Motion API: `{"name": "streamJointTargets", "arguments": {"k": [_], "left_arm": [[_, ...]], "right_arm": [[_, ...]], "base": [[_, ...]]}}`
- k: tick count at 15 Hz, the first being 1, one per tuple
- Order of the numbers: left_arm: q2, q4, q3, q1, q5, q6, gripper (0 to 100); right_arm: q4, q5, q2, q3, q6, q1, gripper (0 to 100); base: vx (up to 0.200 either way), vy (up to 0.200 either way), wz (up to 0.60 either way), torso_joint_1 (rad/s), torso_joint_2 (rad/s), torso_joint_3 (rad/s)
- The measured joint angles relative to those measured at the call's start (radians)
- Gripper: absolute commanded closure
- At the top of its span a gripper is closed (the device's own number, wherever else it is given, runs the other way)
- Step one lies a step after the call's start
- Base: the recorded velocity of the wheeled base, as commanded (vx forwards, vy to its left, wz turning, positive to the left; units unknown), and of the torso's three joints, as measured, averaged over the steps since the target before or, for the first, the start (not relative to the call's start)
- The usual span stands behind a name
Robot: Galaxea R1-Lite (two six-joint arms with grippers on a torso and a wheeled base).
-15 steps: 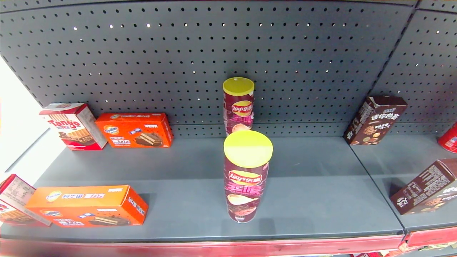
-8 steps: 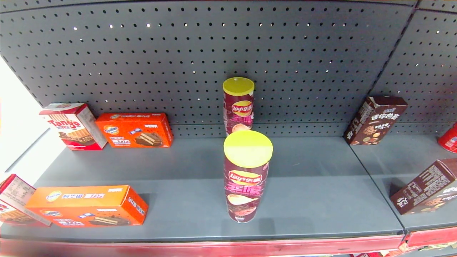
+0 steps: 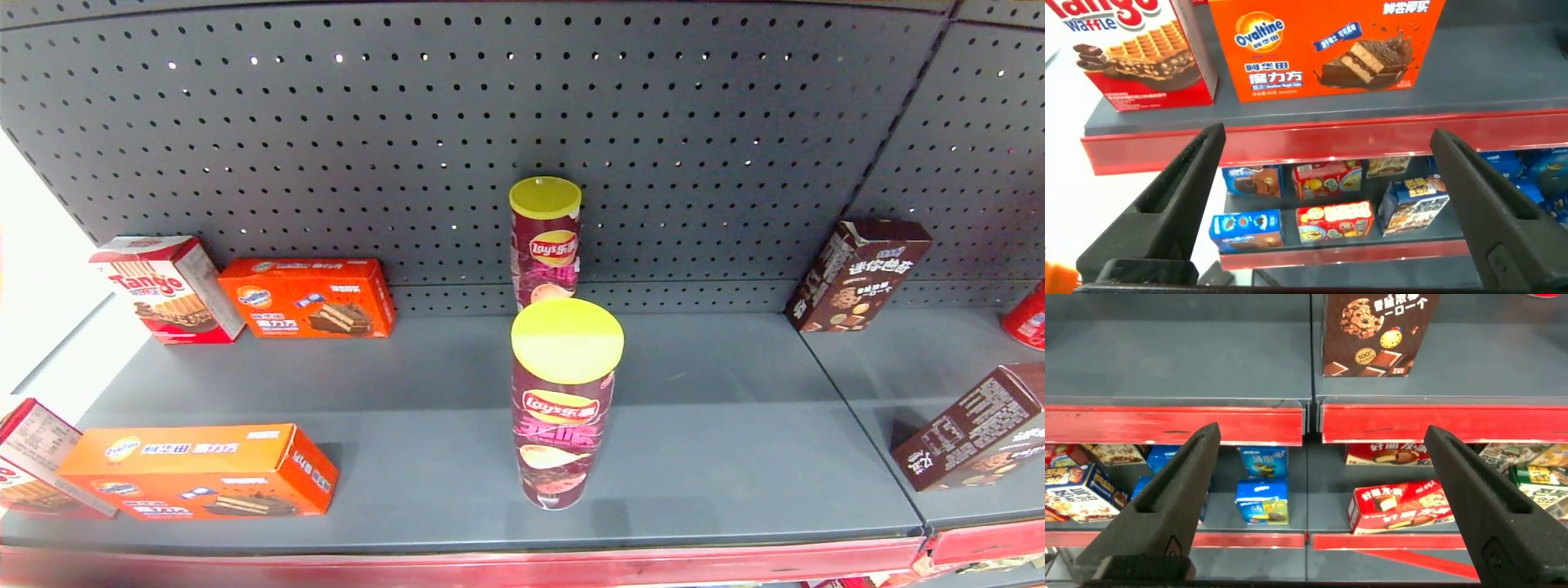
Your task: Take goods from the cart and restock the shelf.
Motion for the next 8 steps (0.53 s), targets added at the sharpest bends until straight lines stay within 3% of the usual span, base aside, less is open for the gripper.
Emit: {"name": "streamJointTargets", "arguments": {"k": [2, 8], "left_arm": [[0.0, 0.0, 0.0, 0.0, -0.001, 0.004, 0], [-0.001, 0.0, 0.0, 0.001, 0.001, 0.0, 0]], "right_arm": [[-0.001, 0.0, 0.0, 0.0, 0.0, 0.0, 0], [-0.001, -0.002, 0.0, 0.0, 0.006, 0.0, 0]], "base": [[-0.2, 0.0, 0.0, 0.0, 0.0, 0.002], [0.0, 0.0, 0.0, 0.0, 0.0, 0.0]]}}
